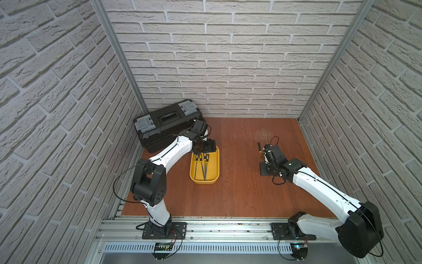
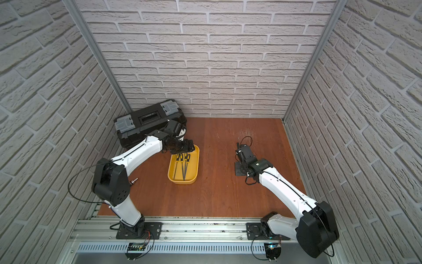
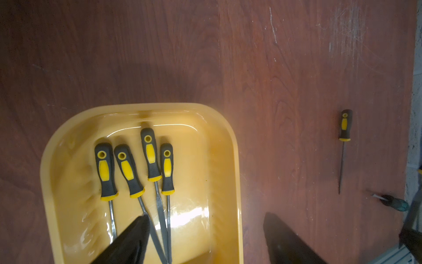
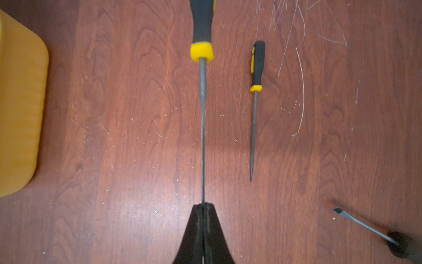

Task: Take the file tool out of the storage box
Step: Place the file tool at the center of the board.

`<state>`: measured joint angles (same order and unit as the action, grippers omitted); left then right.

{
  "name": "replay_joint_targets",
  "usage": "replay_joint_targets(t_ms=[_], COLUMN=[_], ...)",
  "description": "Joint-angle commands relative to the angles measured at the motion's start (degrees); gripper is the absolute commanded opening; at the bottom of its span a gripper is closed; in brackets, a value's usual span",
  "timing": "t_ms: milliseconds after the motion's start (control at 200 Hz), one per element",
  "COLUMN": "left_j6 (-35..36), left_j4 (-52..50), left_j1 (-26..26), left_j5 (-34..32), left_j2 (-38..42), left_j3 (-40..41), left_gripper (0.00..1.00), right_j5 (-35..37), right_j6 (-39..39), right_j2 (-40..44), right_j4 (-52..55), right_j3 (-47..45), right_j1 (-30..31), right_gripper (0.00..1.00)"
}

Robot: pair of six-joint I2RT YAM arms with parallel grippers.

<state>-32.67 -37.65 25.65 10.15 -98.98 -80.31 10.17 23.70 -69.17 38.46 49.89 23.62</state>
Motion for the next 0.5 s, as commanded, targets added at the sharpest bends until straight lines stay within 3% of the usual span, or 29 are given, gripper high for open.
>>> replay_joint_targets(t_ms=[0, 240, 495], left_j6=[1.73, 2.34, 3.13], left_j4=[0.21, 1.5, 2.45], left_j1=[0.54, 1.03, 1.07], left_j5=[-0.97, -0.32, 0.96], left_j2=[1.81, 4.38, 5.6], left_j3=[-0.6, 1.68, 2.59], left_gripper=[0.91, 0.98, 0.99], right_j5=[-1.15, -5.29, -9.48], right_j6=[-1.68, -3.26, -4.81], right_j2=[-0.78, -3.22, -7.97], right_j4=[-1.19, -2.46, -2.7], right_j3=[-0.8, -1.98, -0.69], right_j1=[-1.73, -4.9, -6.87], right_gripper=[0.03, 0.03, 0.03])
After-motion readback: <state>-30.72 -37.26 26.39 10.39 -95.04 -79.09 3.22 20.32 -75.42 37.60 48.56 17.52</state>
